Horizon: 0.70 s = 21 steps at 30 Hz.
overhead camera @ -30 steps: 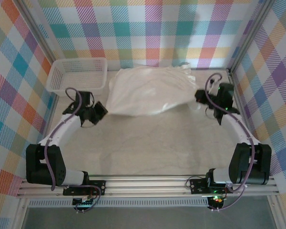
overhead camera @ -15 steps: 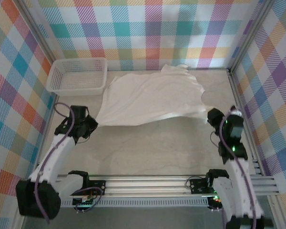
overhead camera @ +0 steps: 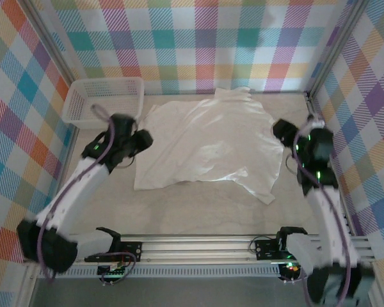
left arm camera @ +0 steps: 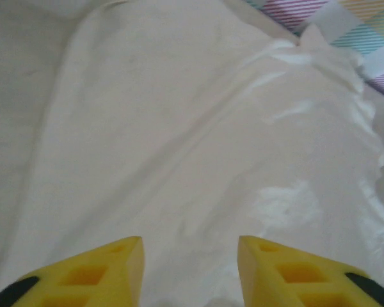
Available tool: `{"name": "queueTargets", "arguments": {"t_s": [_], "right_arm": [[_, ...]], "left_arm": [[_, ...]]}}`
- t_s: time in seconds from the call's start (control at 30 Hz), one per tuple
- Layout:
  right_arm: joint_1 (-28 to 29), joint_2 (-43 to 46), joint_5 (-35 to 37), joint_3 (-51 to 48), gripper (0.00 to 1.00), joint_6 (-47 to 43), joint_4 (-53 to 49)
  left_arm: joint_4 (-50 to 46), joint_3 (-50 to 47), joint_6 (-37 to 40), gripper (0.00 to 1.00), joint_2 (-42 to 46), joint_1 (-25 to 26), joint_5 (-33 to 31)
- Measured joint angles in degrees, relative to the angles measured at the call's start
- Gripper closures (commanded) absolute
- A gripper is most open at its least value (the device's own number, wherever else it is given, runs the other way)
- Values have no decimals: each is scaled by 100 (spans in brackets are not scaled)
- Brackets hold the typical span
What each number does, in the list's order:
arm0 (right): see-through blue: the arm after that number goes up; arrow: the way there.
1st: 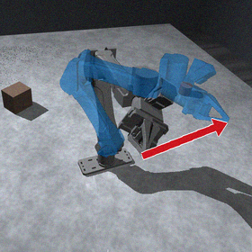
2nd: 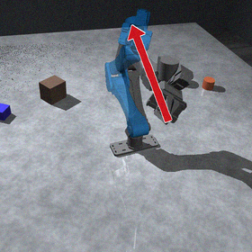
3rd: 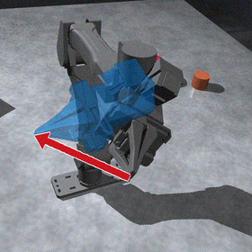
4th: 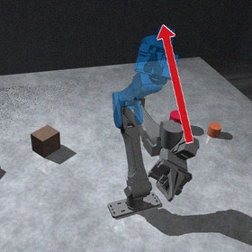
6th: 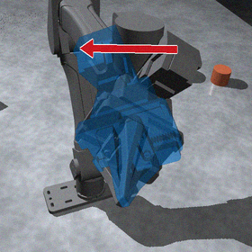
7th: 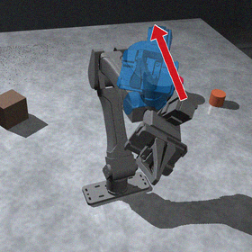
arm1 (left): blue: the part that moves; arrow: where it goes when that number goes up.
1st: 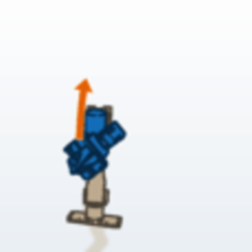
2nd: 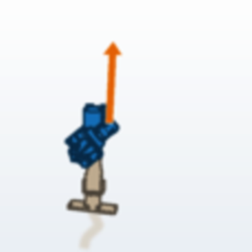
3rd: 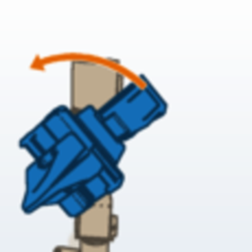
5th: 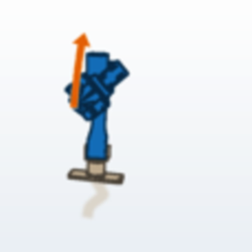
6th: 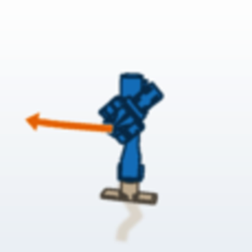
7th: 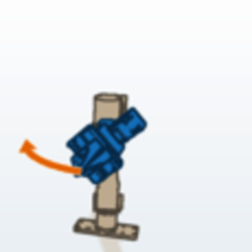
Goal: Fold the inside-out t-shirt
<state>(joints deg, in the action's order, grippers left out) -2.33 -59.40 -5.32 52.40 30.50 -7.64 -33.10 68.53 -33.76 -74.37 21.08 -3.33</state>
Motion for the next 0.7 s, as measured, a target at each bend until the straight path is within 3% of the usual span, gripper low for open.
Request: {"name": "queueTargets", "arguments": {"t_s": [0.13,0.23,0.43,0.7], "right_arm": [[-2,-2085,-31,1123,55,-85,-450],[-2,-2962,44,1128,59,72,-881],[-68,-3467,15,560,64,704,-1185],[-109,-3648,24,-133,82,1462,-1493]], "left_arm": [[162,433,33,96,-1558,72,-245],[127,413,-111,100,-2337,0,-374],[249,-286,-496,100,-2457,-376,-382],[544,-1410,-988,100,-2205,-855,-205]]}}
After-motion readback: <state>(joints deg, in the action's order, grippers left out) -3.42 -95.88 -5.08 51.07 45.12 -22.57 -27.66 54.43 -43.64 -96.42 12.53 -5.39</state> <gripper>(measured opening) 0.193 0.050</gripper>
